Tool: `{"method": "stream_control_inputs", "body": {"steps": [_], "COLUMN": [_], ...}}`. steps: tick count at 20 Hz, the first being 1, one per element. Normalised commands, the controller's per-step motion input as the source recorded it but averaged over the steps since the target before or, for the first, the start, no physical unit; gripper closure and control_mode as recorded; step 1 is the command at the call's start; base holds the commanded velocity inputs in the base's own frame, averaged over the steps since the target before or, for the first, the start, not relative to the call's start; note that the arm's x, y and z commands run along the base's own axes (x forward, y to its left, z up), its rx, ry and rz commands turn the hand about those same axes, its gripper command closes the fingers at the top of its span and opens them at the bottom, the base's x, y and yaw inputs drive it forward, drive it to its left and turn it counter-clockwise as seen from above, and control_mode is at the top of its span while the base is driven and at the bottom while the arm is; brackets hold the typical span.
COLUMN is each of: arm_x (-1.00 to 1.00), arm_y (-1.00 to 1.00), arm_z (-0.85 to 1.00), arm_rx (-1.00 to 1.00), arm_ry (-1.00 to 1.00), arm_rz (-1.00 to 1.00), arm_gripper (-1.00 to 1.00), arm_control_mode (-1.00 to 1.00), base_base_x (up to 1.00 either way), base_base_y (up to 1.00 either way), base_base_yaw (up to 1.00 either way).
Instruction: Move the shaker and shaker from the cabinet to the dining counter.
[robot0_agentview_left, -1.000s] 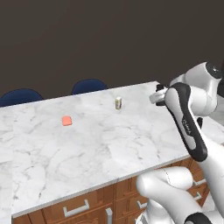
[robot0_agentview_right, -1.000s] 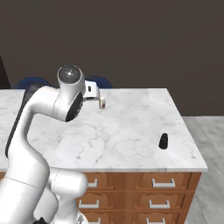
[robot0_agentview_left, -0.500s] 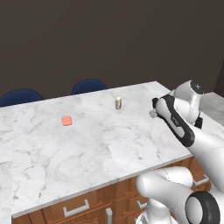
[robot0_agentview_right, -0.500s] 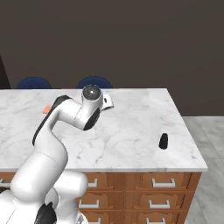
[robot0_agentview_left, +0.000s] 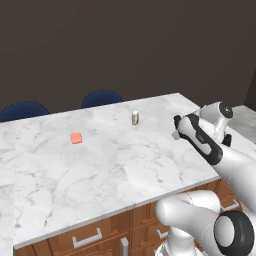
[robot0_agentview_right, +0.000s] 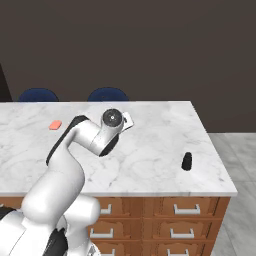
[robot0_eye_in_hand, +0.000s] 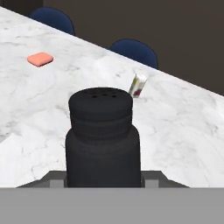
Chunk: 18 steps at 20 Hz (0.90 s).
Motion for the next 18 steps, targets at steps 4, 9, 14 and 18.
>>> {"method": "stream_control_inputs", "body": {"steps": [4,9,14,18], "arm_x": [0.24,0.09,0.0,0.0], "arm_y": [0.0,-0.07,-0.17,-0.17], "arm_z": [-0.28,-0.15,-0.17,-0.17], "arm_rx": [0.0,0.04,0.12,0.18], "arm_ry": [0.0,0.02,0.0,0.0], "arm_rz": [0.0,0.0,0.0,0.0], "arm_gripper": [1.0,1.0,1.0,1.0], "arm_control_mode": [-1.0,-1.0,-1.0,-1.0], "base_base_x": [0.0,0.0,0.0,0.0], "base_base_y": [0.0,0.0,0.0,0.0], "base_base_yaw": [0.0,0.0,0.0,0.0]}}
